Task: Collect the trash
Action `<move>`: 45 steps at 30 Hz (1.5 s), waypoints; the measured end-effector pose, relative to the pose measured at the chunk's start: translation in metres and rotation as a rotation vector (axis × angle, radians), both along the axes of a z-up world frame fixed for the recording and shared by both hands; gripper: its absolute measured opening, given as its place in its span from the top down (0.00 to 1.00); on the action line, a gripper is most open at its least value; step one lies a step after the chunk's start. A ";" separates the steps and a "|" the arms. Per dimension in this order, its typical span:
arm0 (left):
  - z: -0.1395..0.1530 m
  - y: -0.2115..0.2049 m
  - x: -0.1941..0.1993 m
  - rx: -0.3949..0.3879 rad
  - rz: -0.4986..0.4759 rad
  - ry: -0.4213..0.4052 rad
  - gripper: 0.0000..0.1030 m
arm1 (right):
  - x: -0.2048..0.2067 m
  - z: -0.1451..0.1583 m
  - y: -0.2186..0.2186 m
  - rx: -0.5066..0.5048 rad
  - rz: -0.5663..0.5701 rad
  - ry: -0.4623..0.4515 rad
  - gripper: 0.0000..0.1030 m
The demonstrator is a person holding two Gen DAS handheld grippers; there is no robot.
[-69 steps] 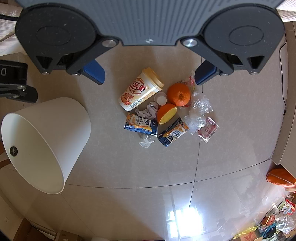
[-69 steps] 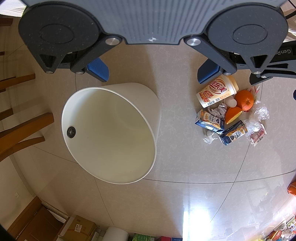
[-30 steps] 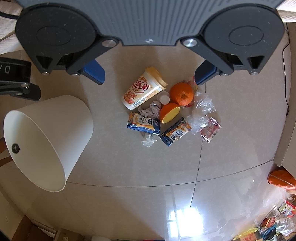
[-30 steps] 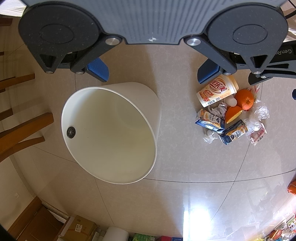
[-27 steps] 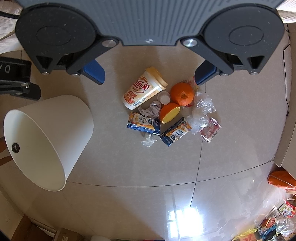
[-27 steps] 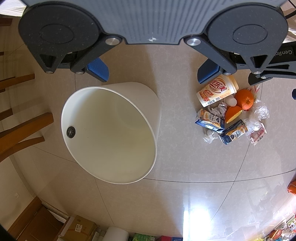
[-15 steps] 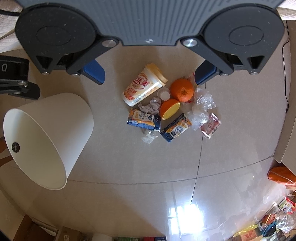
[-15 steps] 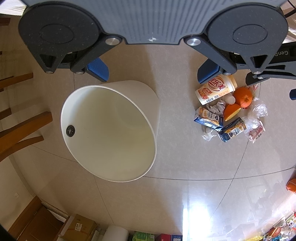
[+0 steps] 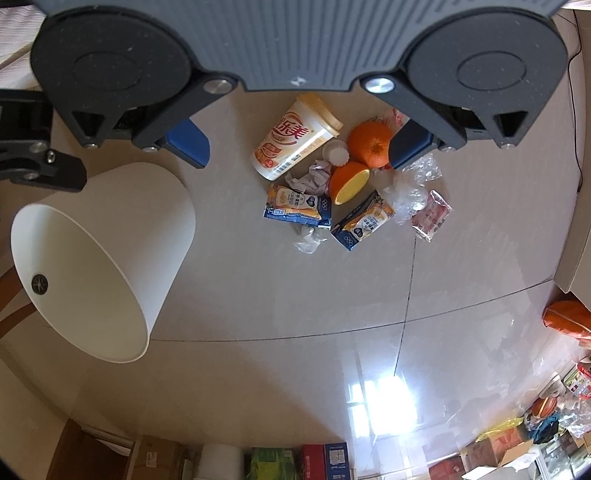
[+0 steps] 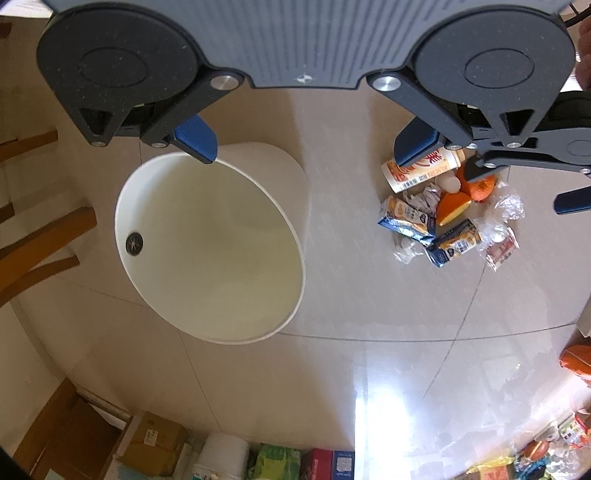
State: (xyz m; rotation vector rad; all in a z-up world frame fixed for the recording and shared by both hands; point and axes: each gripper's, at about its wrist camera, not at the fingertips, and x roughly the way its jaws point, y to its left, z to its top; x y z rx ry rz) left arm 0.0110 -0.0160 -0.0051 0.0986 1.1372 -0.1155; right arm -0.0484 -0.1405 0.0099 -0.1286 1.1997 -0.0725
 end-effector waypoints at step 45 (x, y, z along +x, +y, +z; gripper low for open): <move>-0.023 -0.012 0.015 -0.066 -0.001 -0.020 0.01 | 0.101 -0.034 -0.230 0.071 -0.323 0.006 0.27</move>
